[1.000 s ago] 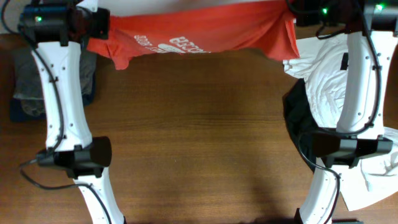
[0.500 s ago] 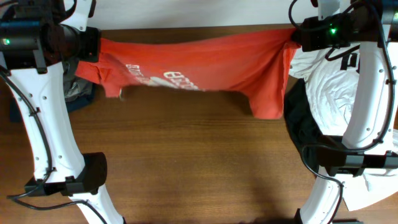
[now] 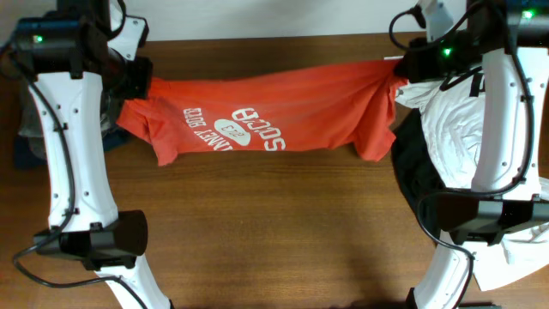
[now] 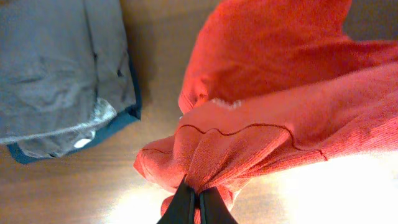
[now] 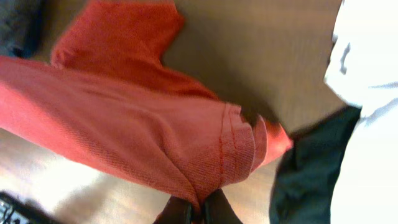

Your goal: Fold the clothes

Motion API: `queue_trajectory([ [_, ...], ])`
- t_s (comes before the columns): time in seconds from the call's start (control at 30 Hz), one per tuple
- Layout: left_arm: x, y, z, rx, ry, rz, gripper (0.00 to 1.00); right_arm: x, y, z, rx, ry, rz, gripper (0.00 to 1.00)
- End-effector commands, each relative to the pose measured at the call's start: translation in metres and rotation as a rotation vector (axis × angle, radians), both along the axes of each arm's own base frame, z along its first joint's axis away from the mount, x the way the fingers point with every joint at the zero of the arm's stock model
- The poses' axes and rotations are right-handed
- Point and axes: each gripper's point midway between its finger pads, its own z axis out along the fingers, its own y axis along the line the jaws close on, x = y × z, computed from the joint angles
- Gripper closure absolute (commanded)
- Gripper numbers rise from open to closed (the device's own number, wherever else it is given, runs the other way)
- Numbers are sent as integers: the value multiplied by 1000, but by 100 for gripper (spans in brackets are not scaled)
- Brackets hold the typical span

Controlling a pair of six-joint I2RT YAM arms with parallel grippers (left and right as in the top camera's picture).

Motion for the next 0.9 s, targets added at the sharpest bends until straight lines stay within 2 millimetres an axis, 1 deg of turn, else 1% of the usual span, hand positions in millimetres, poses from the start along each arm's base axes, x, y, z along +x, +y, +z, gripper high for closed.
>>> queue_trajectory([
  [0.0,-5,0,-9,-14,38,3,100,-24,-10,4,-69,25,-32,96],
  [0.17,-9,-4,-23,-38,87,-4,100,-55,-23,-10,-148,110,-74,96],
  [0.3,-14,-4,-34,-39,133,-4,100,-83,-22,-22,-151,178,-74,96],
  [0.37,-19,-4,-35,-39,142,-3,100,-91,-21,-25,-149,196,-73,96],
  [0.47,-30,-5,-28,-40,134,-4,100,-103,-20,-29,-144,223,-84,96],
  [0.57,-48,-11,-13,-71,106,-15,100,-113,-20,-29,-141,233,-97,96],
  [0.6,-61,-15,-6,-88,95,-21,100,-119,-19,-27,-141,230,-97,96],
  [0.7,-75,-21,-3,-121,98,-33,100,-130,-18,-28,-139,239,-104,96],
  [0.73,-80,-24,-8,-142,118,-37,100,-138,-17,-31,-139,251,-102,96],
  [0.77,-82,-26,-11,-151,132,-39,100,-141,-17,-32,-138,257,-102,96],
  [0.87,-91,-34,-32,-170,213,-53,100,-158,-15,-43,-137,303,-98,96],
])
